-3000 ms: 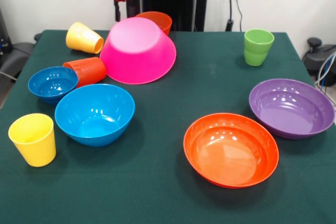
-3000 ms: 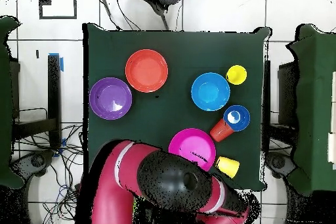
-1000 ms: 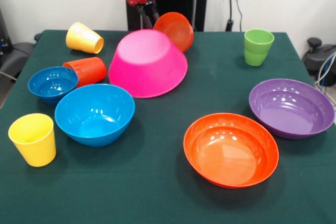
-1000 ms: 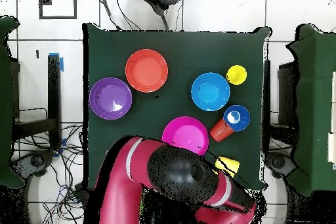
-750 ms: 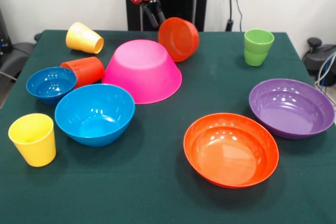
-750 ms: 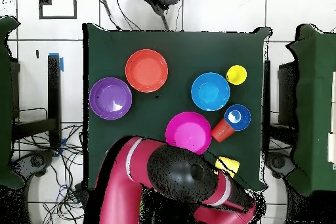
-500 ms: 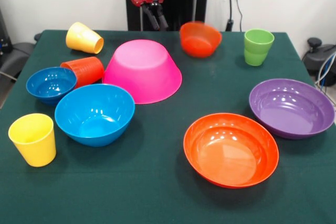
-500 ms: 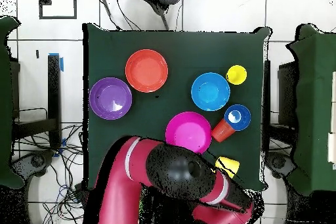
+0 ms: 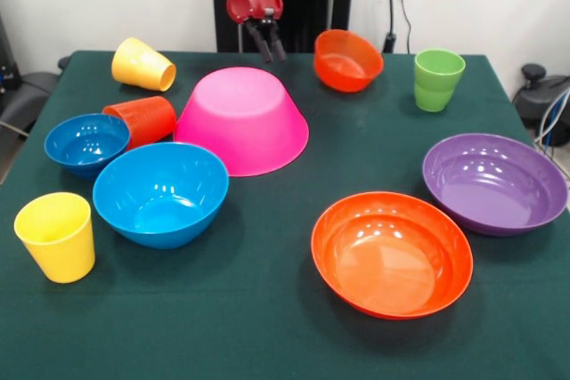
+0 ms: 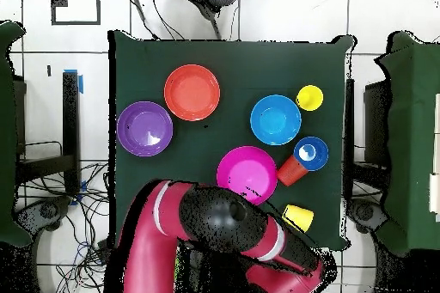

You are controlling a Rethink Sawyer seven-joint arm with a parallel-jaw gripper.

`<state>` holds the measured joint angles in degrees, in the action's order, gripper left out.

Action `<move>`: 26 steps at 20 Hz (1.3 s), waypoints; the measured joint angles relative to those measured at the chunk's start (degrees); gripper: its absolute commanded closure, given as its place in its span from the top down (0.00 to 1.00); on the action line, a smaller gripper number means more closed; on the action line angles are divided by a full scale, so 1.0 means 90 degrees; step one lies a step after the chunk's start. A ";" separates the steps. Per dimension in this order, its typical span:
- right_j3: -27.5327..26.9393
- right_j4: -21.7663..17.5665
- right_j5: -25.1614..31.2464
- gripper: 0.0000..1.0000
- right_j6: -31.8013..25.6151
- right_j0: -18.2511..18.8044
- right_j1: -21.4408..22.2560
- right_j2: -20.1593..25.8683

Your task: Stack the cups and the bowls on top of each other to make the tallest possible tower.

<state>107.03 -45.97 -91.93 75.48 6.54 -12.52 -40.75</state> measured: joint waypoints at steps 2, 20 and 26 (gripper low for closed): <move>-0.0001 0.0078 0.0000 1.00 0.0000 -0.0100 -0.0042 -0.0033; -0.0002 0.0443 -0.0001 1.00 0.0000 -0.1093 0.0290 -0.0804; -0.0020 0.0419 0.0048 1.00 0.0000 -0.1328 0.0563 -0.1169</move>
<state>106.85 -42.20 -91.51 75.48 -5.42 -7.45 -51.27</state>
